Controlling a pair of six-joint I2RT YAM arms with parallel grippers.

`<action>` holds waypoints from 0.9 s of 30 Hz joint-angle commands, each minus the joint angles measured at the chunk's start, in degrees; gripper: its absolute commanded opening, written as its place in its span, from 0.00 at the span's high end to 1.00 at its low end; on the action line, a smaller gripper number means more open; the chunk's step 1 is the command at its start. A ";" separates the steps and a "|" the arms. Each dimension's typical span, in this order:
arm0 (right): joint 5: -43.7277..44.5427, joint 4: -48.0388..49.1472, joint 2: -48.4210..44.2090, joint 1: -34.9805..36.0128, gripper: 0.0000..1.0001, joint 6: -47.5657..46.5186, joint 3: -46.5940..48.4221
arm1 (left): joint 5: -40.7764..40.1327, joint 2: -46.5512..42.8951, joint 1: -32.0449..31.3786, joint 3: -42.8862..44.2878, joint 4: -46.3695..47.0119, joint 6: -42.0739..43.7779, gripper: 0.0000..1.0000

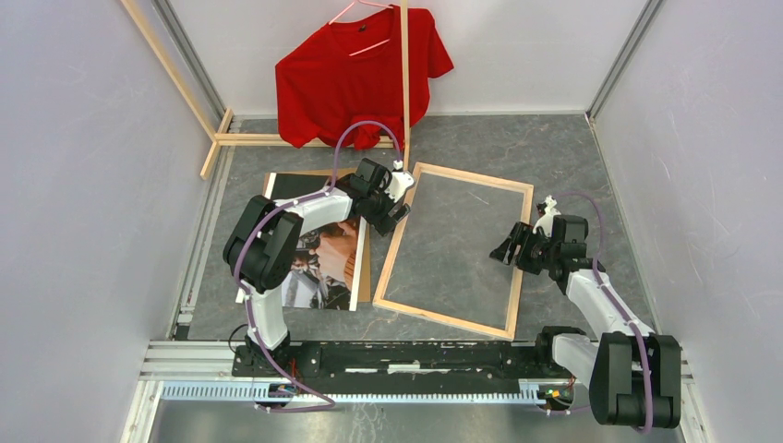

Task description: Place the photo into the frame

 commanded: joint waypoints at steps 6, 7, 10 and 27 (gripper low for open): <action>-2.22 7.89 -0.37 0.11 0.43 1.06 -2.08 | 0.70 0.76 -0.04 -1.93 -1.84 1.50 0.04; -3.11 9.42 -0.57 0.11 0.46 1.77 -2.86 | 0.87 0.89 -0.14 -1.93 -1.79 1.31 0.04; -3.77 11.30 -1.28 0.11 0.51 2.46 -3.84 | 1.22 1.12 -0.09 -1.76 -1.83 0.96 0.04; -13.23 29.69 -11.12 0.19 0.85 5.99 -8.81 | 5.06 0.34 0.69 2.80 -6.36 0.51 0.05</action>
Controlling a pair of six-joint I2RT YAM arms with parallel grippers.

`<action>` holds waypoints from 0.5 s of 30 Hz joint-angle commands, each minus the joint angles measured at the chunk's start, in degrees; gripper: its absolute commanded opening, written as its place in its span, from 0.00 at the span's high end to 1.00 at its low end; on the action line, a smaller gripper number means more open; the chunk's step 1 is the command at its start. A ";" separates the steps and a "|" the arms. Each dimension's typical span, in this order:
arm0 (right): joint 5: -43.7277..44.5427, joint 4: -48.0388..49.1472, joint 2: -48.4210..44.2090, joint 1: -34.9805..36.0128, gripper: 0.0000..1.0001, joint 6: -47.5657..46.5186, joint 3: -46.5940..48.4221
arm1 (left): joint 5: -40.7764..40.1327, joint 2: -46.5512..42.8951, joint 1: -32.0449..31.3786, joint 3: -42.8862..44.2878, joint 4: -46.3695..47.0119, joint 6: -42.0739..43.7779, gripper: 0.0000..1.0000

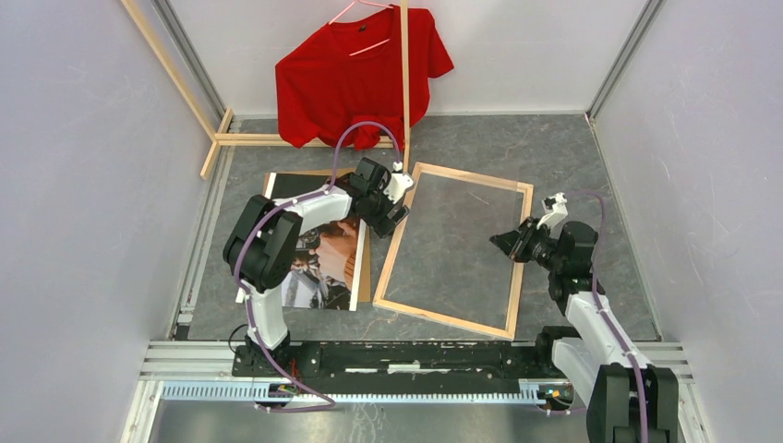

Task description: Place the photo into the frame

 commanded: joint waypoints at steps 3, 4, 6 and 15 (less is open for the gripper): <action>-3.96 8.12 -3.89 0.28 0.90 -0.85 -3.39 | 3.73 0.54 0.46 2.42 -4.42 0.33 0.05; -4.34 8.52 -4.13 0.28 0.90 -0.64 -3.77 | 3.78 0.65 0.47 2.38 -4.41 0.19 0.05; -5.30 9.62 -4.44 0.33 0.90 -0.07 -4.51 | 3.83 0.74 0.52 2.27 -4.47 0.05 0.05; -5.88 14.33 -3.43 0.33 0.89 2.46 -7.08 | 3.85 1.11 0.52 2.29 -4.47 0.05 0.06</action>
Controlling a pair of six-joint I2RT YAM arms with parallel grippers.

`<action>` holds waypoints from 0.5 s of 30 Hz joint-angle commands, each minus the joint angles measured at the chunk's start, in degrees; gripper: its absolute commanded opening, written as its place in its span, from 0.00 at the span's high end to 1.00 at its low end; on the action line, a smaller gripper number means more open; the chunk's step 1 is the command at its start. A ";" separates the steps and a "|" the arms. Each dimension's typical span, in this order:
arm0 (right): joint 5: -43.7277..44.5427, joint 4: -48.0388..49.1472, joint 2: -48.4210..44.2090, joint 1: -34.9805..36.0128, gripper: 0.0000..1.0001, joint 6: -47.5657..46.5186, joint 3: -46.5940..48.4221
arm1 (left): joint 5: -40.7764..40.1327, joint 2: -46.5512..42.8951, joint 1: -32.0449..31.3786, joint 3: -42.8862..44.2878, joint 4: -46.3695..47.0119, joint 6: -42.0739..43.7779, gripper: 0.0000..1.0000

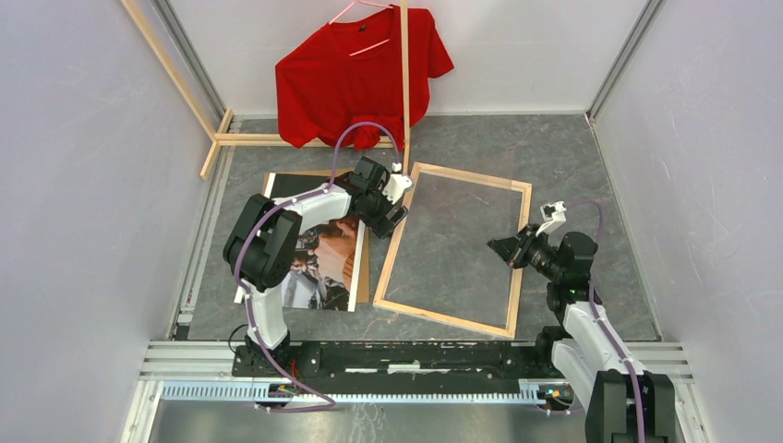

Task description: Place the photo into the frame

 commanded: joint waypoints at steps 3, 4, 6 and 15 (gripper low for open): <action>-2.85 8.02 -0.02 0.33 0.91 2.06 -2.21 | 1.95 1.36 -0.02 1.50 -1.09 0.05 0.06; -3.13 8.51 -0.48 0.33 0.91 2.25 -2.45 | 1.92 1.59 -0.03 1.55 -1.04 0.05 0.06; -3.92 10.79 -1.80 0.26 0.93 3.48 -3.26 | 2.00 1.90 -0.02 1.67 -0.94 0.04 0.07; -3.82 14.00 -6.19 0.32 0.96 5.84 -4.78 | 2.25 1.96 0.24 2.12 -1.06 -0.06 0.08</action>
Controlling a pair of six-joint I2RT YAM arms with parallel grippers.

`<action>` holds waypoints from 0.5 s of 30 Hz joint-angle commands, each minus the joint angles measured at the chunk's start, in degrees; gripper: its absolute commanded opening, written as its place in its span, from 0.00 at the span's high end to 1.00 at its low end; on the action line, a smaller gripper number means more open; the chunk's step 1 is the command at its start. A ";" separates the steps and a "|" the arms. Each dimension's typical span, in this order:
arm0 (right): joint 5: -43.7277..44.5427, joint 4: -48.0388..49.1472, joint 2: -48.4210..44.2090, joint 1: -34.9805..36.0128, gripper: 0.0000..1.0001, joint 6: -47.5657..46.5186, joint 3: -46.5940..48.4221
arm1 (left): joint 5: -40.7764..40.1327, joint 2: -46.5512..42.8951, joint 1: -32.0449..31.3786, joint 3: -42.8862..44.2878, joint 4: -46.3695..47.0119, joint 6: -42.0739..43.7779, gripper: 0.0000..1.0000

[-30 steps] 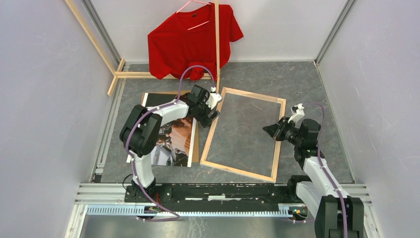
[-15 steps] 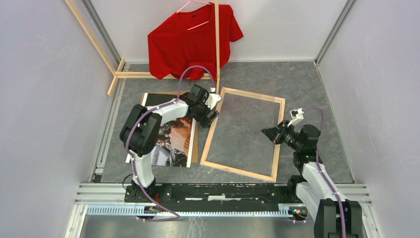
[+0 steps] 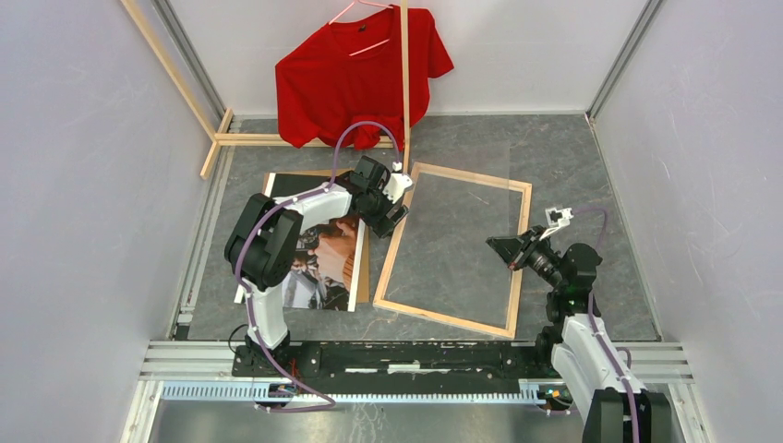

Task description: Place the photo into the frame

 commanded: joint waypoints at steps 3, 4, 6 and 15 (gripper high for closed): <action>-1.20 2.67 2.23 0.32 0.95 0.08 -0.20 | 2.05 1.33 0.18 1.18 -0.56 0.03 0.08; -0.73 1.81 3.09 0.32 0.95 -0.11 -0.24 | 1.99 1.33 0.18 1.11 -0.54 -0.02 0.08; 0.23 -0.28 4.90 0.33 0.94 -0.97 -0.16 | 1.96 1.26 0.17 1.02 -0.56 0.12 0.08; -0.42 9.06 0.34 0.32 0.98 5.99 -2.40 | 2.74 1.44 0.33 1.00 -0.52 -0.05 0.09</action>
